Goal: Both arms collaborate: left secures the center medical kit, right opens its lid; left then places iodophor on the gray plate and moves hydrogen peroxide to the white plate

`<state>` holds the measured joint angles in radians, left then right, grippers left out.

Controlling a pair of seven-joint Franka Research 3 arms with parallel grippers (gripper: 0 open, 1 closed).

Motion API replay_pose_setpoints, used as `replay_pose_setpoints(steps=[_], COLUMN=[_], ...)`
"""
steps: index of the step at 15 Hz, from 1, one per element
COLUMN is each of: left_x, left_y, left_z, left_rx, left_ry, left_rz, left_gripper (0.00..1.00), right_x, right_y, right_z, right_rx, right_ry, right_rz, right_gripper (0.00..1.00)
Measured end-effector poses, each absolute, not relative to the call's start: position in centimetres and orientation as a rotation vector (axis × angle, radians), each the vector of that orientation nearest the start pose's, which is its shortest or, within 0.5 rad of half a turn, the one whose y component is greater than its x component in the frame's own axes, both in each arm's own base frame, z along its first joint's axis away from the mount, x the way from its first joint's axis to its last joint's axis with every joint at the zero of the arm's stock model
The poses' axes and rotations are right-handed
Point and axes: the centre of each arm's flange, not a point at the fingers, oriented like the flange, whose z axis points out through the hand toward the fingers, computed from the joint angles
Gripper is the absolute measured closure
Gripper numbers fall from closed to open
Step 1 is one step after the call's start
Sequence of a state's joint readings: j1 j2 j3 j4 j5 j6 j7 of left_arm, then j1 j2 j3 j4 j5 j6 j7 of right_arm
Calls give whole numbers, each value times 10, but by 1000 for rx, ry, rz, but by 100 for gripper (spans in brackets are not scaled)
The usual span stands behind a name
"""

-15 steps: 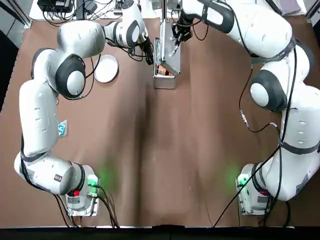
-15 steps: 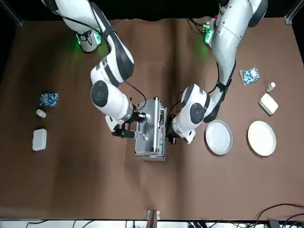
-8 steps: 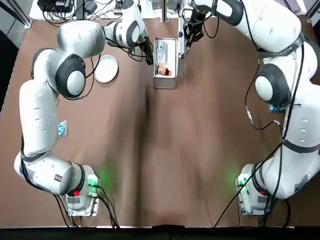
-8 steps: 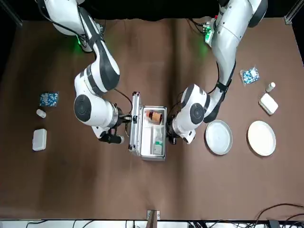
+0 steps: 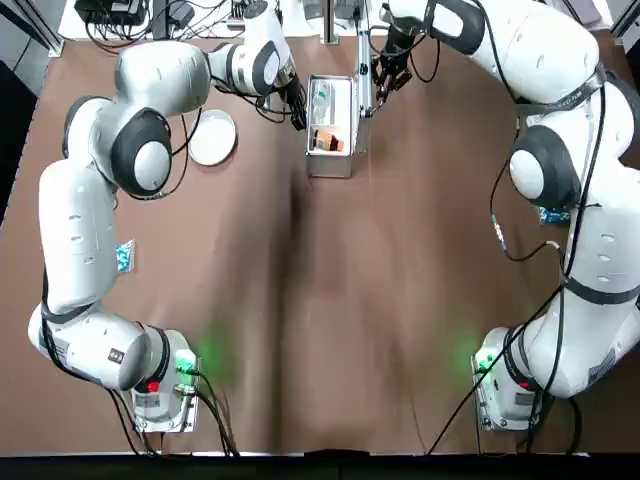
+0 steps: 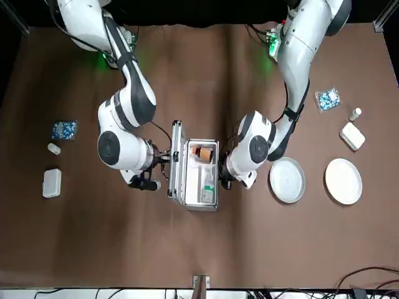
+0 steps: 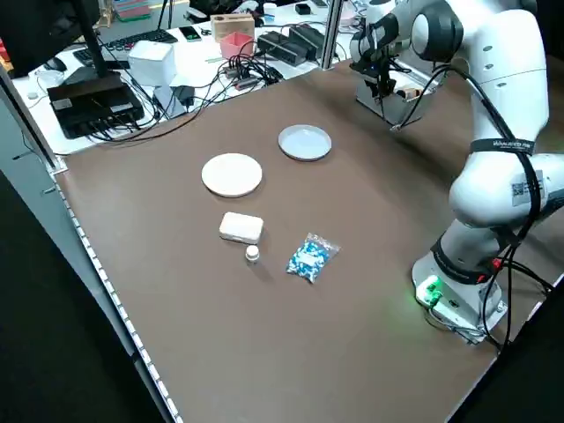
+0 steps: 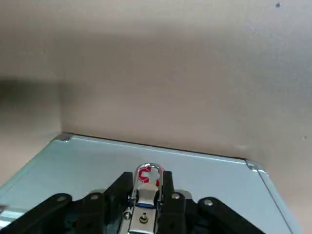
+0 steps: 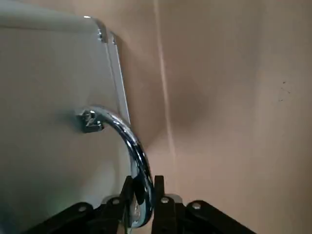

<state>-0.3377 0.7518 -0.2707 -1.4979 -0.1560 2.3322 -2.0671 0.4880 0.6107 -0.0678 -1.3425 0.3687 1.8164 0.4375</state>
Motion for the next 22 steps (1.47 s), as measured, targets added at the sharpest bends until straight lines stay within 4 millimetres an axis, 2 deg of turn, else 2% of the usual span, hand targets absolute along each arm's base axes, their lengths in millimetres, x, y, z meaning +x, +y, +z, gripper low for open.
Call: replay_pose_setpoints(steps=[2,4,5,7,8,9,14,17,18,21,22], left_x=[613,614,614,615,615,616,617,621,623,628,630], left_y=[-387,-387,-388,-387,-387,-387,-387,-382,-379,-366,-363], left_z=[247,248,249,249,249,249,253,269,278,306,323], left_rx=[2009,2006,2006,2005,2005,2004,2003,2004,2004,2022,2037], left_ry=[2156,2155,2154,2153,2153,2153,2149,2152,2156,2178,2187], left_rz=[-396,-394,-393,-392,-391,-390,-389,-389,-389,-402,-415], left_gripper=[68,62,62,55,54,48,2,0,0,0,0], right_x=[632,633,634,634,634,634,635,636,636,637,638], right_y=[325,323,324,325,325,324,322,320,318,314,313], right_z=[361,354,347,345,345,344,343,343,342,341,341], right_rx=[-2887,-2891,-2884,-2880,-2881,-2881,-2880,-2879,-2880,-2876,-2876], right_ry=[179,187,195,196,196,198,198,182,180,175,172], right_rz=[367,371,374,373,373,374,376,382,387,396,398], right_gripper=[80,78,77,77,75,74,73,72,69,67,65])
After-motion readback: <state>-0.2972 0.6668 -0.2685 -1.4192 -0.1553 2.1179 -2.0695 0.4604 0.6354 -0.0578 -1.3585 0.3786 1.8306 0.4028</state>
